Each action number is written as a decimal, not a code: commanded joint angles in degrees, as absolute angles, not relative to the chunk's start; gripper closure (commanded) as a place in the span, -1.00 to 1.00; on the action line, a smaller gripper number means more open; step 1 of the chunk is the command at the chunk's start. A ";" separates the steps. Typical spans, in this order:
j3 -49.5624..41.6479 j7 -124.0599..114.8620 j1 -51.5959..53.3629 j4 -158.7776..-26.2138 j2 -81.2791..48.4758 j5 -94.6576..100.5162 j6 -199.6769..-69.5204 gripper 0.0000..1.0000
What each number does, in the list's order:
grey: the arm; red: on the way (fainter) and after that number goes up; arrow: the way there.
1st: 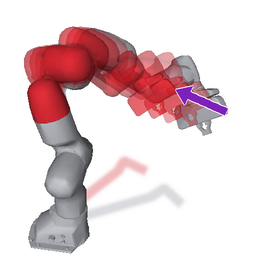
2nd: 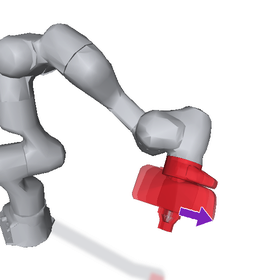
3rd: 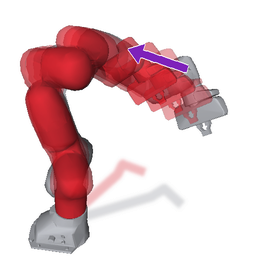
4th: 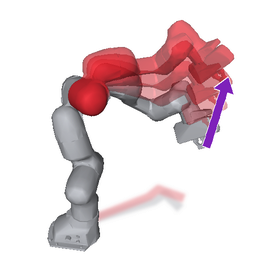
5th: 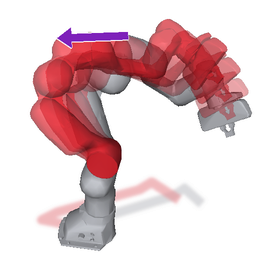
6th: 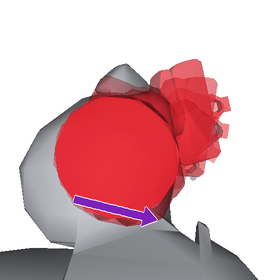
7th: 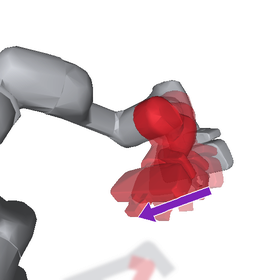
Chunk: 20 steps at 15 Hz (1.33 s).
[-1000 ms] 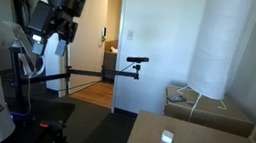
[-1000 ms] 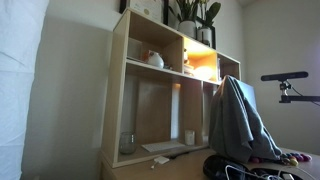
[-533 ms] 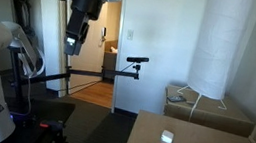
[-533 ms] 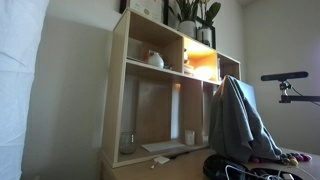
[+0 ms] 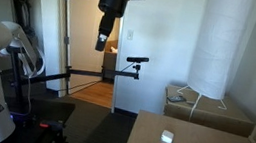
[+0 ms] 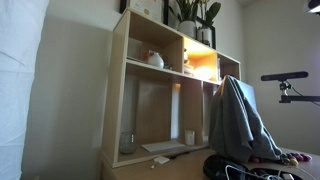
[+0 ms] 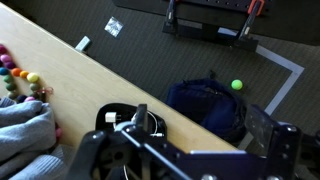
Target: Put the charger head in the black bag
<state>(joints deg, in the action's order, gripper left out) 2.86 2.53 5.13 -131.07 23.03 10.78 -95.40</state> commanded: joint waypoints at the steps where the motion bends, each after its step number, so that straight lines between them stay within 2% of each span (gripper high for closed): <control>1: 4.39 2.40 5.22 -121.42 14.45 10.23 -92.62 -1.00; 10: 6.37 9.20 6.70 -107.64 0.71 7.29 -94.95 -1.00; 18: 6.35 19.59 6.35 -106.26 -2.29 5.21 -107.65 -1.00; 20: 6.49 18.02 6.52 -107.01 -1.85 6.35 -106.77 -1.00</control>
